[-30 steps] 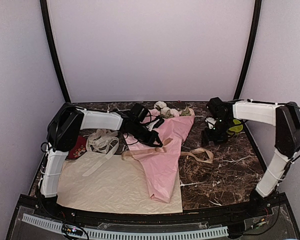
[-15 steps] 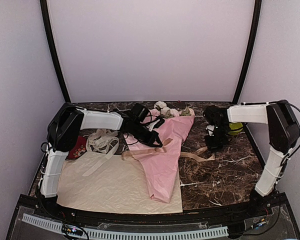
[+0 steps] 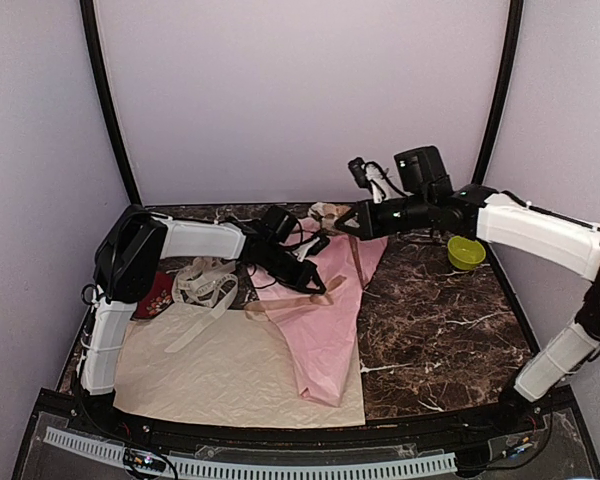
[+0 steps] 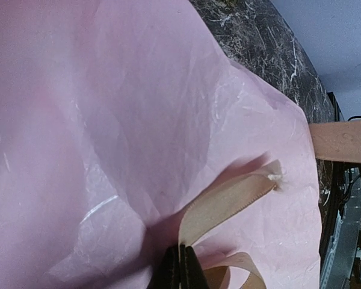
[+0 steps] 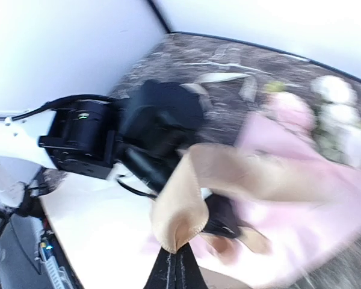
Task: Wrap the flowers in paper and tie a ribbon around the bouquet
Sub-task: Cross the ribbon over the folded bouquet.
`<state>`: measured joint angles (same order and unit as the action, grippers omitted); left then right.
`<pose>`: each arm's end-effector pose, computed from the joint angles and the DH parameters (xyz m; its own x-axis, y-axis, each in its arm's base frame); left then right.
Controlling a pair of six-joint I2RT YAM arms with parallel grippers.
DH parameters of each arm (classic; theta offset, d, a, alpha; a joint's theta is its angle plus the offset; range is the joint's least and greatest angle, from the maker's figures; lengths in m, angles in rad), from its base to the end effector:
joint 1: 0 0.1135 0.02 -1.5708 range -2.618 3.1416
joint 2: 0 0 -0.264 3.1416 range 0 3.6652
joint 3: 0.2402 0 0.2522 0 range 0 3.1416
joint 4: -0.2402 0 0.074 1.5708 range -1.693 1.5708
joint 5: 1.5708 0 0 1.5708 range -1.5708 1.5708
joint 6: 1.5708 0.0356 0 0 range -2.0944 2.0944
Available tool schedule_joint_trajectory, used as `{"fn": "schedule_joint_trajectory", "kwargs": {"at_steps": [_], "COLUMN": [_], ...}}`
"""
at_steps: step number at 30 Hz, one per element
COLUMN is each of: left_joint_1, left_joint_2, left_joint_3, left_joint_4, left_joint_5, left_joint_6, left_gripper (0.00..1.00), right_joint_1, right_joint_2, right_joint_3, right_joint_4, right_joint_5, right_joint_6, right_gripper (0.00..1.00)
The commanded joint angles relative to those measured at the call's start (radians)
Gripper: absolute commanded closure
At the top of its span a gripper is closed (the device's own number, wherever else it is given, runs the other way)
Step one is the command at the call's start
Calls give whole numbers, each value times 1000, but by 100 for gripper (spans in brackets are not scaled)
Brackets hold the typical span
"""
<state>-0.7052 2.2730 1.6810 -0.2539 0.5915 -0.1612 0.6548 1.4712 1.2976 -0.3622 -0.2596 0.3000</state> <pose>0.3648 -0.3366 0.1506 -0.6942 0.4159 -0.5875 0.7175 0.4652 -0.5184 0.2630 0.2135 0.3376 -0.6125 -0.1102 -0.7827 -0.6099 0.6958 0.3793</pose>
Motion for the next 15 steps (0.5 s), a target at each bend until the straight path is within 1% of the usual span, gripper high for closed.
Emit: {"fn": "schedule_joint_trajectory", "kwargs": {"at_steps": [1,6,9,11,15], "left_joint_1": [16,39,67,81,84], "left_joint_2": [-44,-155,-232,-282,-385], "left_joint_3": [-8,-116,-243,-321,-443], "left_joint_4": [60,223,337,412,526], "left_joint_5": [106,141,140,129,119], "left_joint_6": [-29,-84,-172,-203,-176], "left_gripper": [100,100,100,100,100], "right_joint_1": [28,27,20,16,13], "right_joint_2": [202,376,418,441,524], "right_joint_3": [-21,-2,-19,-24,12], "right_joint_4": [379,471,553,579,564], "right_joint_5": [-292,-301,-293,-289,-300], "right_joint_6": [129,215,273,300,313], "right_gripper": [100,100,100,100,100]}}
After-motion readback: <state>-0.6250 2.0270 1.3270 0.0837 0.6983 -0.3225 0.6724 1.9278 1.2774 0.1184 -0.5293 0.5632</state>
